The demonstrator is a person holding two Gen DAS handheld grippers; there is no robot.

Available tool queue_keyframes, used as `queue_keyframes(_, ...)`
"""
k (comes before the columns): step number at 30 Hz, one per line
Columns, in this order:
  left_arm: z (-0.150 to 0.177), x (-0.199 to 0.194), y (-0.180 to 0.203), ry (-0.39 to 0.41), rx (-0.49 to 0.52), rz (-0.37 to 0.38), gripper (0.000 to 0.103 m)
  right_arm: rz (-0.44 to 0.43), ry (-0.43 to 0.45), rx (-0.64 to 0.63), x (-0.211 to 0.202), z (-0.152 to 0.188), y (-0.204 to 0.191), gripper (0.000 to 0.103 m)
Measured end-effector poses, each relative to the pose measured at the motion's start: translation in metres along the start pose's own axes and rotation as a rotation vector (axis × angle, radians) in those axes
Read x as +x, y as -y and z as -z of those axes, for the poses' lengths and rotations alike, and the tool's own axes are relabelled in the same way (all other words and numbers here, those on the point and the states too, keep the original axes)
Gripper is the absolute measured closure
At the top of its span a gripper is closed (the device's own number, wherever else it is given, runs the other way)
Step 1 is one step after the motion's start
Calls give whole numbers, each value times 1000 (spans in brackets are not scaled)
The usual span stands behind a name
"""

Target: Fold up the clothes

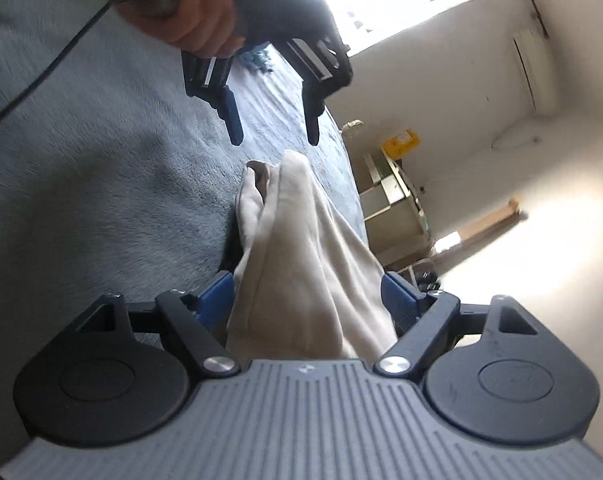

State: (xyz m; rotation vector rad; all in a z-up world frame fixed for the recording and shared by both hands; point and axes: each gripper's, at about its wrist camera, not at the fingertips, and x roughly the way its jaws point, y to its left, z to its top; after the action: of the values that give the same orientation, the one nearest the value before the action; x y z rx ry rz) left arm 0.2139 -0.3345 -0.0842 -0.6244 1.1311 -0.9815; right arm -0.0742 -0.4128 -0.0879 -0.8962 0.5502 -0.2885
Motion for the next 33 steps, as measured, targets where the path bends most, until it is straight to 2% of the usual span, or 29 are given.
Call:
queue_keyframes(2,4,5,9,-23,19,-17,38,-15,-6,46,-7,3,5,29)
queue_keyframes(5,11,13,11,-56,6,-56,48,-23,-25,64,-6,7,5,45)
queue_keyframes(7,14,16,9,-65,-22,-64,51,-18,-43,50,-3,13,2,53)
queue_keyframes(9,17,18,7,-72,-48,-64,51,-8,-52,48,-2,18,1,53)
queue_keyframes(12,19,20,5,-68,-59,-73,51,-58,-29,129,-10,17,-1,49)
queue_keyframes(15,20,23,5,-73,-70,-84,53,-43,-32,58,-6,20,-18,44)
queue_keyframes(18,20,24,6,-76,-70,-91,54,-30,-73,-5,3,32,-35,38)
queue_keyframes(20,19,24,6,-77,-73,-90,59,-19,-75,-3,4,39,-38,38)
queue_keyframes(21,19,24,6,-77,-75,-89,61,-17,-79,12,2,38,-35,42)
queue_keyframes(23,21,27,7,-76,-82,-85,66,-14,-89,44,-1,36,-28,63)
queue_keyframes(24,21,28,7,-77,-83,-85,67,-16,-85,73,-8,32,-22,87)
queue_keyframes(26,21,31,8,-77,-85,-82,67,-19,-76,133,-22,23,-10,89)
queue_keyframes(29,22,35,8,-80,-101,-73,67,-15,-64,98,-32,21,0,92)
queue_keyframes(33,24,41,4,-91,-112,-88,67,-92,-112,-46,-25,30,-20,92)
